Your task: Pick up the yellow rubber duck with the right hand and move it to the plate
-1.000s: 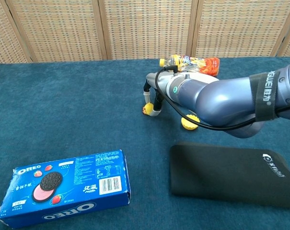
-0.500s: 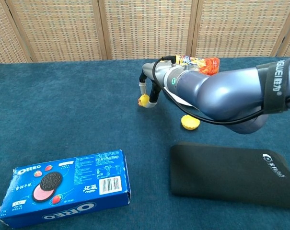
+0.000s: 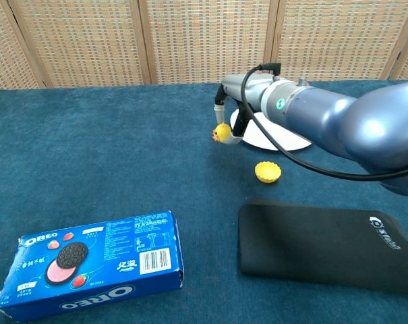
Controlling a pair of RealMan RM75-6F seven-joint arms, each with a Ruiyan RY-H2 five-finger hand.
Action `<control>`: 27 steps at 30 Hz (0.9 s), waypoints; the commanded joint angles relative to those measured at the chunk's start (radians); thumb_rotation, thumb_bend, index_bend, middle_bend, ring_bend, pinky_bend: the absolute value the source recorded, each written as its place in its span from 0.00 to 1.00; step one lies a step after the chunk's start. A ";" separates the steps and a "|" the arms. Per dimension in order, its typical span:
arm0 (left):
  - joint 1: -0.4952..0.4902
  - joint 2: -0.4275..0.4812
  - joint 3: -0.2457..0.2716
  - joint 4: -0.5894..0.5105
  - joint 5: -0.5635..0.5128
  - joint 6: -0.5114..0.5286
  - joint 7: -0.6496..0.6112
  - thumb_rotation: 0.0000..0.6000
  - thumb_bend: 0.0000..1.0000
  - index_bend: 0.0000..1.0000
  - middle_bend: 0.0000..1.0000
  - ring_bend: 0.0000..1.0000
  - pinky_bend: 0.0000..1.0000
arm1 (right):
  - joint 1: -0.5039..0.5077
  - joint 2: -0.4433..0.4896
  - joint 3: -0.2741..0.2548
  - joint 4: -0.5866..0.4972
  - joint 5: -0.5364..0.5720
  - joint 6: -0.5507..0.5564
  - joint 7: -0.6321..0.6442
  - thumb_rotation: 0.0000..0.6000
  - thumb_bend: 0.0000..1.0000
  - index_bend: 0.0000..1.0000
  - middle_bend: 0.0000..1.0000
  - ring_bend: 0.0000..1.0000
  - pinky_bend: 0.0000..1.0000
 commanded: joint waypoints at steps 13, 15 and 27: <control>0.018 0.013 0.014 -0.033 0.056 0.062 0.016 1.00 0.13 0.00 0.00 0.00 0.00 | -0.147 0.119 -0.124 -0.287 -0.048 0.192 -0.036 1.00 0.23 0.50 0.09 0.00 0.00; 0.021 0.015 0.015 -0.039 0.060 0.069 0.020 1.00 0.13 0.00 0.00 0.00 0.00 | -0.150 0.118 -0.124 -0.286 -0.047 0.194 -0.035 1.00 0.23 0.50 0.09 0.00 0.00; 0.026 0.023 0.015 -0.052 0.064 0.078 0.027 1.00 0.13 0.00 0.00 0.00 0.00 | -0.154 0.087 -0.125 -0.226 -0.025 0.169 -0.036 1.00 0.23 0.50 0.09 0.00 0.00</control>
